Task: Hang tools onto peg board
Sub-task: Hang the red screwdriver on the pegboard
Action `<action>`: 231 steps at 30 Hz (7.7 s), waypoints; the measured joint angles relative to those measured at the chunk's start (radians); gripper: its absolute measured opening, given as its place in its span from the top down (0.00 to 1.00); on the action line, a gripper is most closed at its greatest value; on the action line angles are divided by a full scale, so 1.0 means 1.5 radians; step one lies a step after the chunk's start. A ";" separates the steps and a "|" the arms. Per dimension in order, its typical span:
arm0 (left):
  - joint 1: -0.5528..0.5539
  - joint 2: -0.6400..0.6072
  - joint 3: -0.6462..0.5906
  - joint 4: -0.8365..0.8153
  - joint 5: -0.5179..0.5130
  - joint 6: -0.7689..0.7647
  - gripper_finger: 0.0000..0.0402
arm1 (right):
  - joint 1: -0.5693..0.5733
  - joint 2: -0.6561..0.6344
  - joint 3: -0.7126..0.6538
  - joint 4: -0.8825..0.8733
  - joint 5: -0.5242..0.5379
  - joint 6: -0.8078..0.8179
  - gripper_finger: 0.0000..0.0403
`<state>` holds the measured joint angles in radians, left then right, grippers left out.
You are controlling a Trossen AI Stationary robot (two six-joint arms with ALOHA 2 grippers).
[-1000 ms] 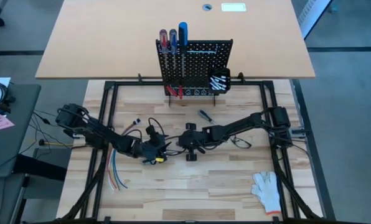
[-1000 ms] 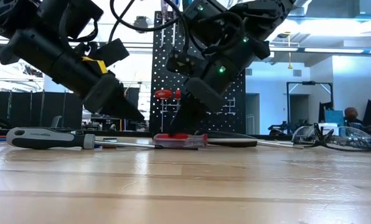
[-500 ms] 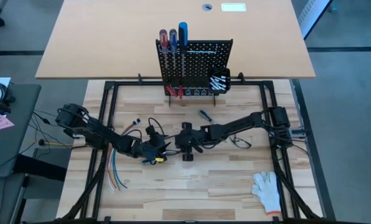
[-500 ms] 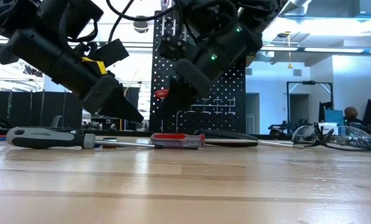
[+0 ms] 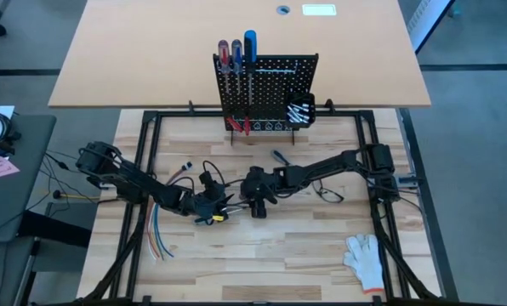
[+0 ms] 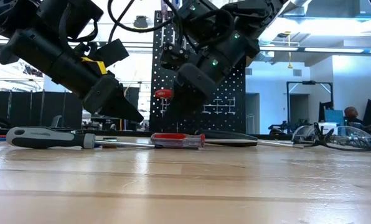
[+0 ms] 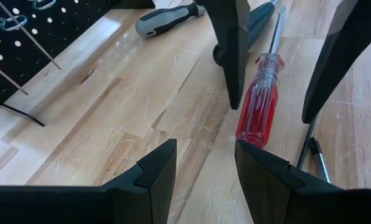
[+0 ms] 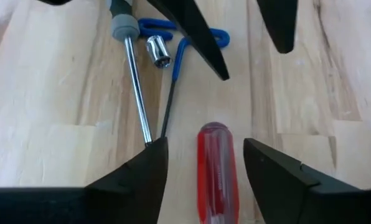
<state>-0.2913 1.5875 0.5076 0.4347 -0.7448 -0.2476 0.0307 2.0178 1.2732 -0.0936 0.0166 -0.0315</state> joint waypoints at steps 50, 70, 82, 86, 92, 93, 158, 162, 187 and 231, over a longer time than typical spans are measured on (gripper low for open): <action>-0.047 0.001 0.000 0.364 0.082 0.227 0.61 | 0.070 -0.328 -0.399 0.937 -0.113 -0.030 0.76; 0.034 0.015 0.175 0.320 0.322 0.316 0.61 | 0.084 -0.255 -0.339 1.065 -0.206 0.016 0.76; 0.024 0.138 0.273 0.319 0.302 0.353 0.64 | 0.087 -0.255 -0.338 1.060 -0.202 0.003 0.76; 0.010 0.134 0.273 0.311 0.274 0.358 0.73 | 0.091 -0.255 -0.338 1.060 -0.202 0.003 0.76; -0.015 0.120 0.274 0.302 0.221 0.386 0.88 | 0.093 -0.255 -0.338 1.058 -0.202 0.005 0.76; -0.018 0.115 0.274 0.294 0.212 0.391 0.90 | 0.093 -0.255 -0.338 1.058 -0.202 0.005 0.76; 0.007 0.113 0.248 0.200 0.144 0.189 0.83 | 0.184 -0.507 -0.211 0.155 0.236 -0.014 0.78; 0.007 0.113 0.248 0.198 0.143 0.193 0.81 | 0.184 -0.513 -0.211 0.154 0.244 -0.013 0.78; 0.010 0.113 0.248 0.204 0.149 0.179 1.00 | 0.194 -0.597 -0.211 0.046 0.335 -0.004 0.31; 0.425 -0.009 0.539 -0.026 0.240 0.159 1.00 | 0.381 -0.549 -0.455 -0.010 0.564 0.404 0.25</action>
<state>0.3470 1.5734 1.3167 0.3951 -0.3856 -0.0091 0.6022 1.1946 0.5911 -0.1085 0.8631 0.5751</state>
